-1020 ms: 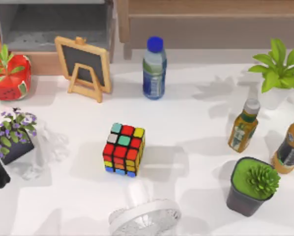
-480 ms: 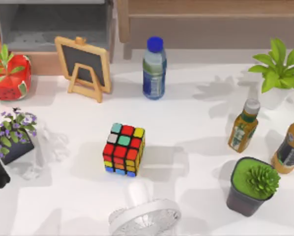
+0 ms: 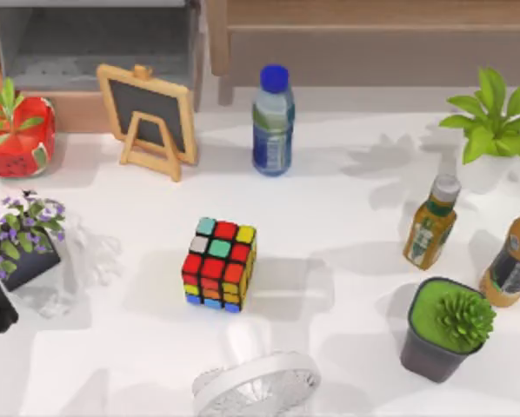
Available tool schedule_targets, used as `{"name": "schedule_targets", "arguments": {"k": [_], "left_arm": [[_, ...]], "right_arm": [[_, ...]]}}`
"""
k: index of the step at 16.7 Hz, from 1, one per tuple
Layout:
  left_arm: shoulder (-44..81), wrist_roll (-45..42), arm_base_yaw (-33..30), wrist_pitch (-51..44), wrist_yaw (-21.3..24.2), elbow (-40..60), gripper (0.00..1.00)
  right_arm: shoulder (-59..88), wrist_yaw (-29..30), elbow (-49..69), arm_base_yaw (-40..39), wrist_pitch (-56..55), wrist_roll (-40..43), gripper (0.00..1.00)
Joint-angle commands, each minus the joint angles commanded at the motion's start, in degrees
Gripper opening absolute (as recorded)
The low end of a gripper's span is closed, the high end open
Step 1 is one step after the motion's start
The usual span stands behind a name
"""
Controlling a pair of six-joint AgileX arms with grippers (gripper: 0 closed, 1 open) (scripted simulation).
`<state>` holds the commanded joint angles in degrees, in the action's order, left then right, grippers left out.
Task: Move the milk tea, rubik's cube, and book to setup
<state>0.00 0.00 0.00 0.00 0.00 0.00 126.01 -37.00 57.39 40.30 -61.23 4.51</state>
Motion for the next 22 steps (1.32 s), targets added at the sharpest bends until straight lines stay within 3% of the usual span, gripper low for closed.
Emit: {"name": "schedule_targets", "arguments": {"k": [22], "left_arm": [[0.0, 0.0, 0.0, 0.0, 0.0, 0.0, 1.0]], "right_arm": [[-5.1, -3.4, -6.7, 3.0, -0.4, 0.5, 1.0]]}}
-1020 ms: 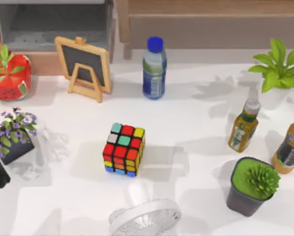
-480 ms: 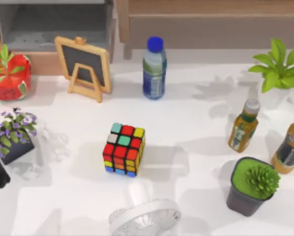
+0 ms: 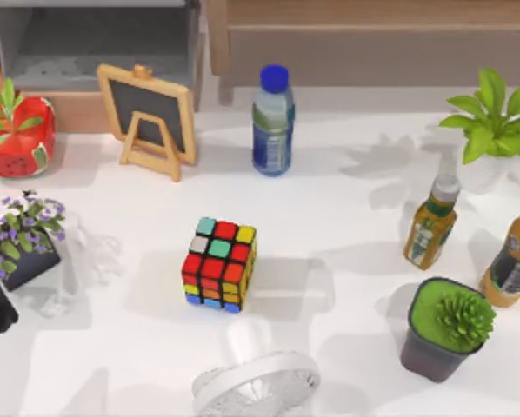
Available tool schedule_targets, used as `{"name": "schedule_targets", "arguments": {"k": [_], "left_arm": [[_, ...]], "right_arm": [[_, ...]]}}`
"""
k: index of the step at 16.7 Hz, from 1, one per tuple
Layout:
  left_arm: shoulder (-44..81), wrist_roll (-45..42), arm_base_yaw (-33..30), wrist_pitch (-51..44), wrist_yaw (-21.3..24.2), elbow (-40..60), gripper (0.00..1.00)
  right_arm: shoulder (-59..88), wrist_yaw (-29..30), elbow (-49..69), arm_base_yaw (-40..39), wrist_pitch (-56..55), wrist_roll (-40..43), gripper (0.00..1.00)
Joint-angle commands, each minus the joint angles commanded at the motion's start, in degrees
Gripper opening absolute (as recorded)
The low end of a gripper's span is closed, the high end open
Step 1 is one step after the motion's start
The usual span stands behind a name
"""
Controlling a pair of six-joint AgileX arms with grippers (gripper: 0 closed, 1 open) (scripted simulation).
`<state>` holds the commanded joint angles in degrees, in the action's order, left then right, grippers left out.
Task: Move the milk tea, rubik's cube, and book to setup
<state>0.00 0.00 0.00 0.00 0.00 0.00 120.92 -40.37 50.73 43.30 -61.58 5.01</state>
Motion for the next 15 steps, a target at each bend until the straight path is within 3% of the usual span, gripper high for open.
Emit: {"name": "schedule_targets", "arguments": {"k": [5, 10, 15], "left_arm": [[0.0, 0.0, 0.0, 0.0, 0.0, 0.0, 1.0], [0.0, 0.0, 0.0, 0.0, 0.0, 0.0, 1.0], [0.0, 0.0, 0.0, 0.0, 0.0, 0.0, 1.0]], "right_arm": [[-9.1, -1.4, -1.4, 1.4, 7.0, 0.2, 1.0], [-9.3, -1.6, -1.2, 1.3, 7.3, 0.2, 1.0], [-12.8, -3.1, 6.5, -4.4, 15.0, -6.9, 1.0]]}}
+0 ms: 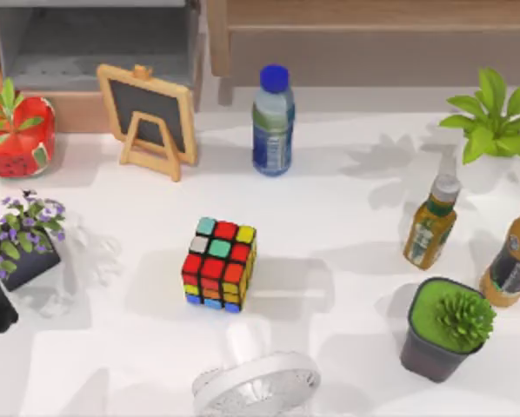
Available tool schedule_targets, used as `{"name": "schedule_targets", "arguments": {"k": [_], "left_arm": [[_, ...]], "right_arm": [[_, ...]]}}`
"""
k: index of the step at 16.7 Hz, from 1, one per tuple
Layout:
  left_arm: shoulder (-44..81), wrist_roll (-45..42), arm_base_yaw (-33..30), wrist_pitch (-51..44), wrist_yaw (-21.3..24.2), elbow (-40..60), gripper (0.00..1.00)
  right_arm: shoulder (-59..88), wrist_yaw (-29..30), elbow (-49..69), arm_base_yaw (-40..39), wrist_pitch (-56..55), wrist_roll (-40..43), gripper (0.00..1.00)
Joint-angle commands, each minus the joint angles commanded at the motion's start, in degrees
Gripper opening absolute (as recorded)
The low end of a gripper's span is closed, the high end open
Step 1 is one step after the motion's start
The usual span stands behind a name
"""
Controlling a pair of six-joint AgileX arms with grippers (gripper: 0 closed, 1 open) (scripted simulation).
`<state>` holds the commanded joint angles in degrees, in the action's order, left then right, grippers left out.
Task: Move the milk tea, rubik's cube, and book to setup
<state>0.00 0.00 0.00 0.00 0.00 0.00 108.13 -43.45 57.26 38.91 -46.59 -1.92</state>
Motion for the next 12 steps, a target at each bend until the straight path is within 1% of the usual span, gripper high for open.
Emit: {"name": "schedule_targets", "arguments": {"k": [3, 7, 9, 12], "left_arm": [[0.0, 0.0, 0.0, 0.0, 0.0, 0.0, 1.0], [0.0, 0.0, 0.0, 0.0, 0.0, 0.0, 1.0], [0.0, 0.0, 0.0, 0.0, 0.0, 0.0, 1.0], [0.0, 0.0, 0.0, 0.0, 0.0, 0.0, 1.0]], "right_arm": [[-1.8, -1.4, 9.9, -8.5, 11.3, -9.0, 1.0], [-2.6, -1.5, 26.5, -22.9, 32.0, -23.4, 1.0], [-1.7, -0.3, 35.8, -30.6, 43.9, -30.6, 1.0], [2.5, 3.9, 50.4, -42.3, 62.3, -40.4, 1.0]]}}
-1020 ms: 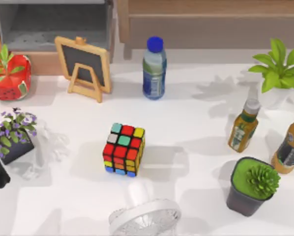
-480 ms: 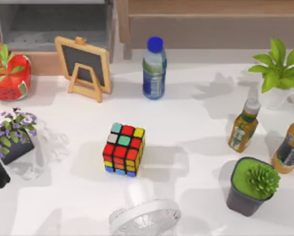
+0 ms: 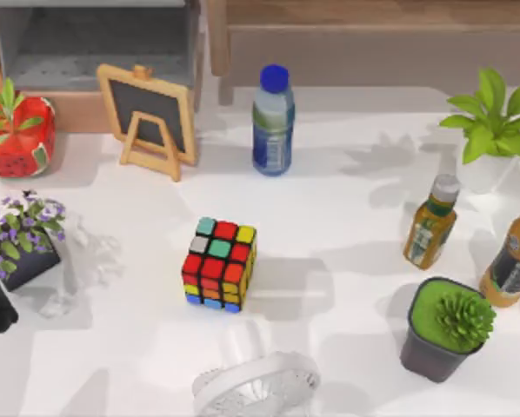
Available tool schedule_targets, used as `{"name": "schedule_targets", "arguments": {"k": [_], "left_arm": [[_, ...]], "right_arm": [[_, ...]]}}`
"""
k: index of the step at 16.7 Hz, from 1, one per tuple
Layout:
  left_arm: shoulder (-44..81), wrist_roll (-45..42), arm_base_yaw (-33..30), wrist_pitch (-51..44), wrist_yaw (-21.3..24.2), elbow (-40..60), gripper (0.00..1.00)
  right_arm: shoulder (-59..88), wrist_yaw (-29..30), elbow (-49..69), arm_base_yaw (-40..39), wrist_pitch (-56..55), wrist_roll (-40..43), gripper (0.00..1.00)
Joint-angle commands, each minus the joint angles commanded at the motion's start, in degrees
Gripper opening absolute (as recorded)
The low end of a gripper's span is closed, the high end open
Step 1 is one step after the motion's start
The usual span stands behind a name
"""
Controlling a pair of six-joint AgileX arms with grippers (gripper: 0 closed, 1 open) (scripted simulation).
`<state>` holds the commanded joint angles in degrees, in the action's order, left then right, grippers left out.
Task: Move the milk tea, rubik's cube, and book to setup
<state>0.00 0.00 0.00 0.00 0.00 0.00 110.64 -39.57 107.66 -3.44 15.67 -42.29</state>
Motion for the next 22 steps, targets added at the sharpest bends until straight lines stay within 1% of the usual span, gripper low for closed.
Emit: {"name": "schedule_targets", "arguments": {"k": [3, 6, 9, 12, 15, 17, 22], "left_arm": [[0.0, 0.0, 0.0, 0.0, 0.0, 0.0, 1.0], [0.0, 0.0, 0.0, 0.0, 0.0, 0.0, 1.0], [0.0, 0.0, 0.0, 0.0, 0.0, 0.0, 1.0], [0.0, 0.0, 0.0, 0.0, 0.0, 0.0, 1.0], [0.0, 0.0, 0.0, 0.0, 0.0, 0.0, 1.0], [0.0, 0.0, 0.0, 0.0, 0.0, 0.0, 1.0], [0.0, 0.0, 0.0, 0.0, 0.0, 0.0, 1.0]], "right_arm": [[6.6, 6.5, 14.7, -11.4, 18.9, -8.0, 1.0], [15.4, 14.8, 28.5, -21.8, 38.7, -13.8, 1.0], [25.5, 23.6, 40.7, -30.7, 57.4, -17.7, 1.0], [34.9, 31.6, 50.3, -37.7, 71.7, -19.9, 1.0], [42.0, 37.4, 56.3, -42.5, 80.8, -20.9, 1.0], [44.6, 39.6, 58.3, -44.3, 84.0, -21.0, 1.0], [45.3, 40.1, 58.7, -44.7, 84.7, -21.0, 1.0]]}}
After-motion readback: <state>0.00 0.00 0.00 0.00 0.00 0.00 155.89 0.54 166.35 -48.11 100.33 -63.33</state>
